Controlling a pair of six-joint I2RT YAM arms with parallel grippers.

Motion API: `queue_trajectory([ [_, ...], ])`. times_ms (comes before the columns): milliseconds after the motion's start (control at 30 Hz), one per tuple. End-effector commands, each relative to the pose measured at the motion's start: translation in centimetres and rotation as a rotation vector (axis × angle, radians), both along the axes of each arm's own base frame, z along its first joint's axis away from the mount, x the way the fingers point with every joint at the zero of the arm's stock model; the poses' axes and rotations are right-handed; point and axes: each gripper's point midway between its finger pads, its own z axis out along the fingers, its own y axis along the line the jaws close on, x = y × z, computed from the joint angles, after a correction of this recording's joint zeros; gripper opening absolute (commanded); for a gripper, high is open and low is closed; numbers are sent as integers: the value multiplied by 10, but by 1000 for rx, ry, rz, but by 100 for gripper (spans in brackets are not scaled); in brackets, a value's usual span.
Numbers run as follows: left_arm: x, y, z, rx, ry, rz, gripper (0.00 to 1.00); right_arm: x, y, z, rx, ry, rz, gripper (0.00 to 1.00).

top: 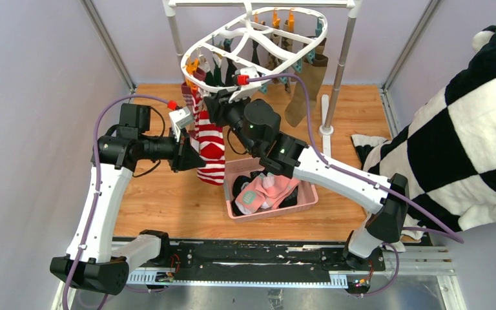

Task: Remove the socks clipped to the hanger
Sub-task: Remove the sock from the hanger, then place the sock in the bin.

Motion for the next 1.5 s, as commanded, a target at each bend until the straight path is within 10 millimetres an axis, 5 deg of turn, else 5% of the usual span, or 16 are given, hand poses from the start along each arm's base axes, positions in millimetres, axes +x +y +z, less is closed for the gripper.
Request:
queue_trajectory([
  [0,-2,0,5,12,-38,-4,8,9,-8,19,114,-2,-1,29],
  [167,-2,2,5,21,-48,3,8,4,-5,23,148,1,58,1],
  [300,-4,3,3,27,-53,5,8,0,-9,22,150,10,82,1],
  [333,-4,3,3,30,-58,4,8,-1,-11,18,142,19,86,6],
  [467,-10,6,1,40,-93,0,8,-13,-21,-5,116,58,114,51],
  [567,-13,7,0,43,-108,-3,7,-34,-28,-24,95,75,192,67],
  [867,-21,3,7,14,-136,-37,6,-124,-7,-89,-30,62,694,78],
  [1067,-28,1,15,-8,-161,-50,4,-143,7,-107,-64,15,846,79],
  [1200,-31,3,14,-2,-172,-44,4,-147,16,-107,-36,26,897,63],
  [1333,-30,6,10,18,-174,-29,10,-147,13,-102,-19,31,884,20],
  [1400,-28,8,7,36,-180,-16,25,-147,6,-101,-20,37,863,4],
  [1467,-25,11,3,57,-182,-2,59,-147,-2,-105,-35,54,837,0],
])
